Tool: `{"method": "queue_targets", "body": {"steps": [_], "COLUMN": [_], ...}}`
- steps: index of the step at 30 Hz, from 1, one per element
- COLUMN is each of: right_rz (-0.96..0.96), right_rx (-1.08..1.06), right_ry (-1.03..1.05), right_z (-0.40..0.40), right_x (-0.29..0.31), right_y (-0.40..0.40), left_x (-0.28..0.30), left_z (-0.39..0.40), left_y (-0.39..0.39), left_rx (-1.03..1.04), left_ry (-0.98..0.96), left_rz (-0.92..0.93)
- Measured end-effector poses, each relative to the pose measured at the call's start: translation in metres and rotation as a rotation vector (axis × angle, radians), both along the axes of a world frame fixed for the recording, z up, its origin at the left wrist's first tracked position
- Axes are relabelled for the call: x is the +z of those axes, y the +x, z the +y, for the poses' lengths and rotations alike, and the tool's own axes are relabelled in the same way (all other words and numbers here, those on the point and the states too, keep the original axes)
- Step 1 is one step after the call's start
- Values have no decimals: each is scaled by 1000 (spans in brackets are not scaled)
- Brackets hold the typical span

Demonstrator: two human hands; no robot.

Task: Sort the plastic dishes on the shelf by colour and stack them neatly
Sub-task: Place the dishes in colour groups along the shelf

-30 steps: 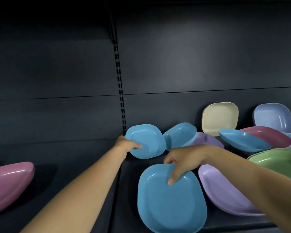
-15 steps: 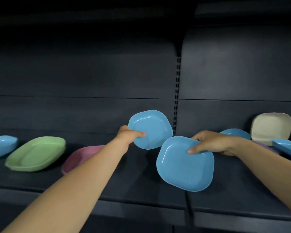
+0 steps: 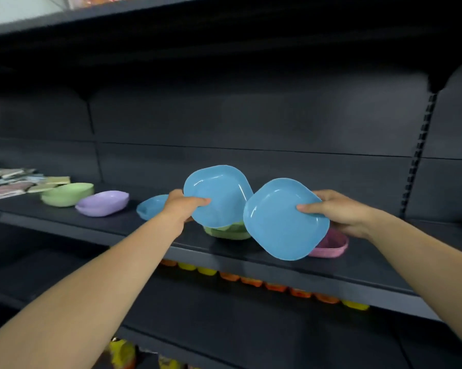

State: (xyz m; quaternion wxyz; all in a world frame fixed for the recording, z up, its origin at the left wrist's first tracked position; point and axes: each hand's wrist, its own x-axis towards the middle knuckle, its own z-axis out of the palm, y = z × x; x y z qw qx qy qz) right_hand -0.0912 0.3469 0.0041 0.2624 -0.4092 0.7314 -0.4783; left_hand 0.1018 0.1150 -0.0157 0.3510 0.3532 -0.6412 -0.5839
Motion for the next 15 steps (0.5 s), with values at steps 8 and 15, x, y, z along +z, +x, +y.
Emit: {"method": "queue_targets", "body": {"steps": [8, 15], "right_rz": [-106, -4], "right_rx": [-196, -285], "right_ry": [-248, -268], "right_z": [-127, -212], "right_x": [3, 11], "right_y": [75, 76], "left_x": [10, 11], "left_z": [-96, -176], "left_y": [94, 88], "left_rx": [84, 41], "left_ry": [-39, -77], "left_rz": [-51, -100]}}
